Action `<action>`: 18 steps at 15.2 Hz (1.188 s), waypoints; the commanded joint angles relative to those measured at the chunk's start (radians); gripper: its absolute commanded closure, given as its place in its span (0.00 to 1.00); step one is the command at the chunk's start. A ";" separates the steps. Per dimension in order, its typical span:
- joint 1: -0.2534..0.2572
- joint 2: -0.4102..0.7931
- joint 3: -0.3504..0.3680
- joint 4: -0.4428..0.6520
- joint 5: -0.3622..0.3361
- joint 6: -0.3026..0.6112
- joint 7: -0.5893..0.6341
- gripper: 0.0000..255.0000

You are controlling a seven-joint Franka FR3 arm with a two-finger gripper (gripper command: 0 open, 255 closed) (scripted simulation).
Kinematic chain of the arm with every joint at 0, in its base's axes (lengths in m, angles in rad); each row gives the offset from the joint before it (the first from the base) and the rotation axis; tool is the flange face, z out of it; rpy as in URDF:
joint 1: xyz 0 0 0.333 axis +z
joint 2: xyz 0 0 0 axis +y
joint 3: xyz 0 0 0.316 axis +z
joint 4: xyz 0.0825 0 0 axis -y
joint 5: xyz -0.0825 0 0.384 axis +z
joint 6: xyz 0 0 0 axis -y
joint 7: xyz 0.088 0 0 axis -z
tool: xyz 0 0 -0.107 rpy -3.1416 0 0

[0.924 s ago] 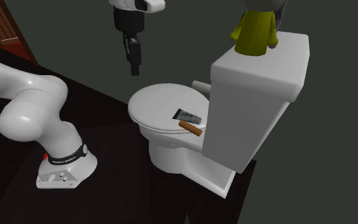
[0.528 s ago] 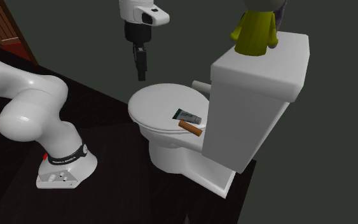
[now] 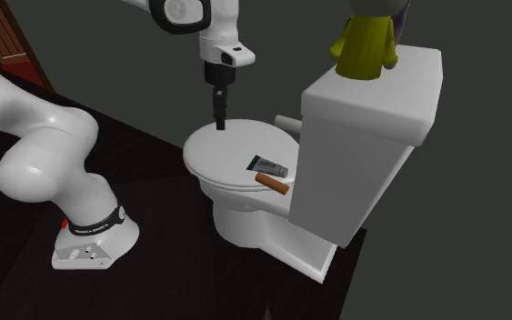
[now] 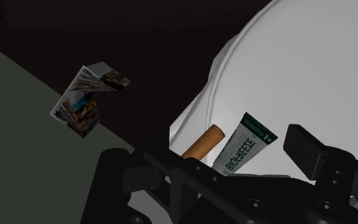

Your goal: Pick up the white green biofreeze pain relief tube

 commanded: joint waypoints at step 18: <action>-0.045 0.831 0.176 0.357 -0.520 0.340 0.934 0.00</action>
